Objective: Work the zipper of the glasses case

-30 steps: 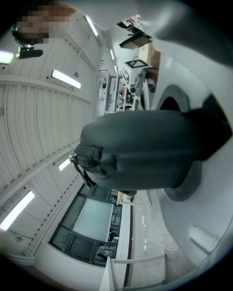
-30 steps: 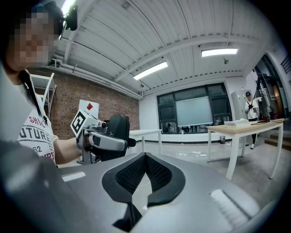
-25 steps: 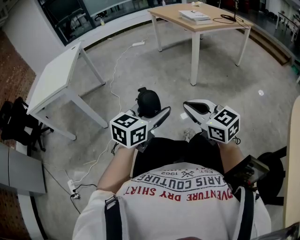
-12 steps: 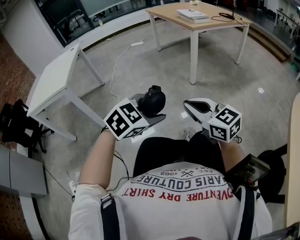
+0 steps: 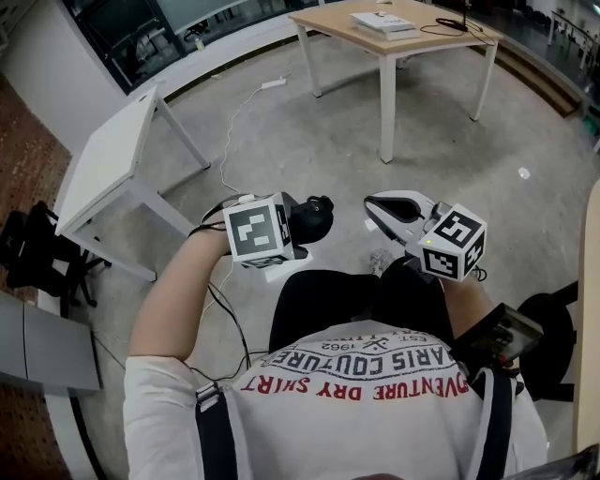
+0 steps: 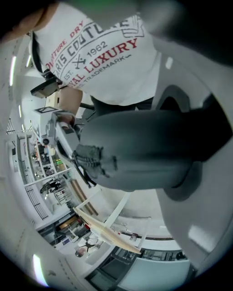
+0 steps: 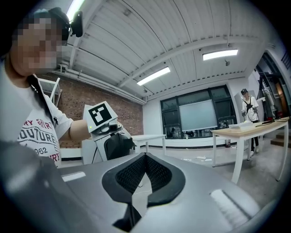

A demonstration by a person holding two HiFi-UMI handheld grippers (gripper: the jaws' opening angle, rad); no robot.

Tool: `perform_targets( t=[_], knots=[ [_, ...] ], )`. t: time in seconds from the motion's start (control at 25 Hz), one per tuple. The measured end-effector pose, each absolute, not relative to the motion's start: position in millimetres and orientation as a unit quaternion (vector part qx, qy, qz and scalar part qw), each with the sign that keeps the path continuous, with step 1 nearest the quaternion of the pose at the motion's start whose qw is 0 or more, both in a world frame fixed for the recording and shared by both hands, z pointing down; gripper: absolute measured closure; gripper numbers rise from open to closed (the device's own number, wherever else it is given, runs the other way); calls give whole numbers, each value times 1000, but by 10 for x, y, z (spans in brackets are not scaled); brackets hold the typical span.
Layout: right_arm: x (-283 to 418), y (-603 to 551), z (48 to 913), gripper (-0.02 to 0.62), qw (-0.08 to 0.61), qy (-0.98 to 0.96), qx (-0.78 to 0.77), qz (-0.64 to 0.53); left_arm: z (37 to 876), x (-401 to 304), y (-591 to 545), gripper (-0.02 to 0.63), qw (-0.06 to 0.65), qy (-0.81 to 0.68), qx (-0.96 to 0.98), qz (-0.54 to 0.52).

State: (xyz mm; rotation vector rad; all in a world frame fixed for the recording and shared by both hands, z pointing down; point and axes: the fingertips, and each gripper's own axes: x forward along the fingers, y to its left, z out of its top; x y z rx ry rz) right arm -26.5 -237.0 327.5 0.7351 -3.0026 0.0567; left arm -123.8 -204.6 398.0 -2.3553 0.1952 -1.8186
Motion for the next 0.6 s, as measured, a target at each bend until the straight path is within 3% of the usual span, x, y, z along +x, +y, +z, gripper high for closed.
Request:
perform_targets(
  t=[0.6],
  knots=[
    [-448,-2001,3088,594,-20,-989,144,-16,4134,-1318,-1905,356,73,12,-755,-652]
  ],
)
